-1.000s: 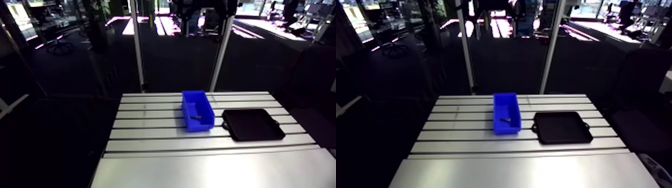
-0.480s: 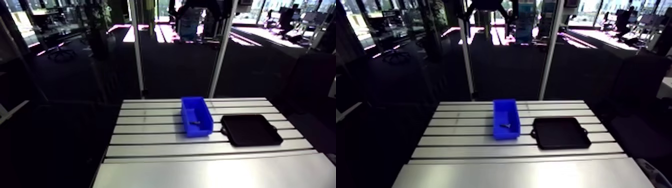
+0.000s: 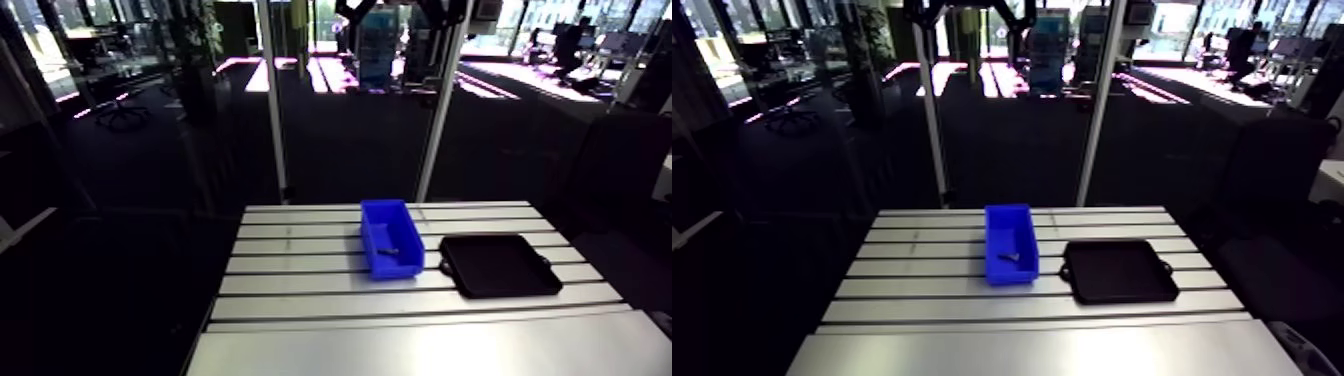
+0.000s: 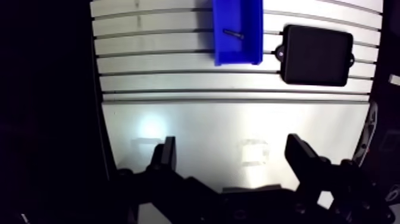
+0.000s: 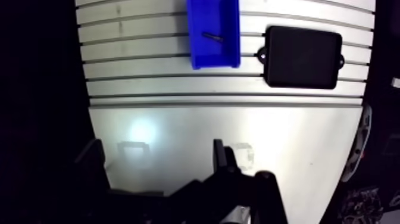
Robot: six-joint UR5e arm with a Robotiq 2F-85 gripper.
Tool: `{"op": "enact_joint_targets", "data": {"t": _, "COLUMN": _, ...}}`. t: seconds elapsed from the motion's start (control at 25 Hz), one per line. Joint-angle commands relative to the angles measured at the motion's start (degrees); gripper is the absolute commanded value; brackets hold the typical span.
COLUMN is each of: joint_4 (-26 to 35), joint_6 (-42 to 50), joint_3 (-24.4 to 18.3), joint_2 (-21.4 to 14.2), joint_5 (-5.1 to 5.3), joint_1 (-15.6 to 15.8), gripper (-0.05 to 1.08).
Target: Pick up the M10 bolt from the tray and put it into the blue bin.
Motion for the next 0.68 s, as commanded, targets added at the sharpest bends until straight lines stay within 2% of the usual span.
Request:
{"op": "enact_joint_targets", "data": {"t": 0.04, "joint_4": 0.6, "joint_6": -0.2, "joint_3": -1.0, "joint_2": 0.1, "joint_5": -2.04, "joint_1": -0.1, "gripper": 0.01}}
{"op": "enact_joint_targets", "data": {"t": 0.16, "joint_4": 0.4, "joint_6": -0.3, "joint_3": -1.0, "joint_2": 0.3, "joint_5": -2.92, "joint_1": 0.0, "gripper": 0.01}}
{"op": "enact_joint_targets", "data": {"t": 0.24, "joint_4": 0.4, "joint_6": -0.3, "joint_3": -1.0, "joint_2": 0.3, "joint_5": -3.1, "joint_1": 0.0, "gripper": 0.01}}
{"op": "enact_joint_targets", "data": {"t": 0.68, "joint_4": 0.2, "joint_6": -0.2, "joint_3": -0.8, "joint_2": 0.3, "joint_5": -3.1, "joint_1": 0.2, "gripper": 0.01}}
